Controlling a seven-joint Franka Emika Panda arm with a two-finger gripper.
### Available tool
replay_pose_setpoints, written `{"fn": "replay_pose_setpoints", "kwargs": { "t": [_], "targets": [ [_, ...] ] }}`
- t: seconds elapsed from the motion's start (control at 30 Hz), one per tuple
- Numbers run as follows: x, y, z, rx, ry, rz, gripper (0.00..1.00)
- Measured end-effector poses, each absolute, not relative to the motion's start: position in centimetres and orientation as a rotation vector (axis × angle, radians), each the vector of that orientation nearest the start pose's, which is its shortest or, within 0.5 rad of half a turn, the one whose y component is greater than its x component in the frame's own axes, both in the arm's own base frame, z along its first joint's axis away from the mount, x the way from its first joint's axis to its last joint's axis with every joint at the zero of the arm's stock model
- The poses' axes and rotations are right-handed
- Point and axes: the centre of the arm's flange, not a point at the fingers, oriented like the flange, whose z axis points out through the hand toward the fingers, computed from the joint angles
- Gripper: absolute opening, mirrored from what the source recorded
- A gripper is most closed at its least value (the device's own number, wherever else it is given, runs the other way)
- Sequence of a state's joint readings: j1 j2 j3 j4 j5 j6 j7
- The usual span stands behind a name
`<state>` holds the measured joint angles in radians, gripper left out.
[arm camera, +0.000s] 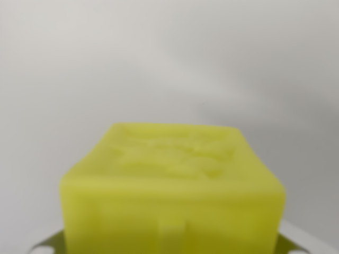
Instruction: Pick yellow cube
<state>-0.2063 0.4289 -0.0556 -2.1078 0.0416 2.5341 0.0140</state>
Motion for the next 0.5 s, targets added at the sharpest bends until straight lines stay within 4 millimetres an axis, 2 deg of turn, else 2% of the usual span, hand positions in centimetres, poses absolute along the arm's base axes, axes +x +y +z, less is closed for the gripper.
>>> {"fn": "replay_pose_setpoints", "kwargs": {
  "t": [0.5],
  "targets": [
    [56.0,-15.1,24.8,-3.104,0.477,0.003,0.00]
  ]
}}
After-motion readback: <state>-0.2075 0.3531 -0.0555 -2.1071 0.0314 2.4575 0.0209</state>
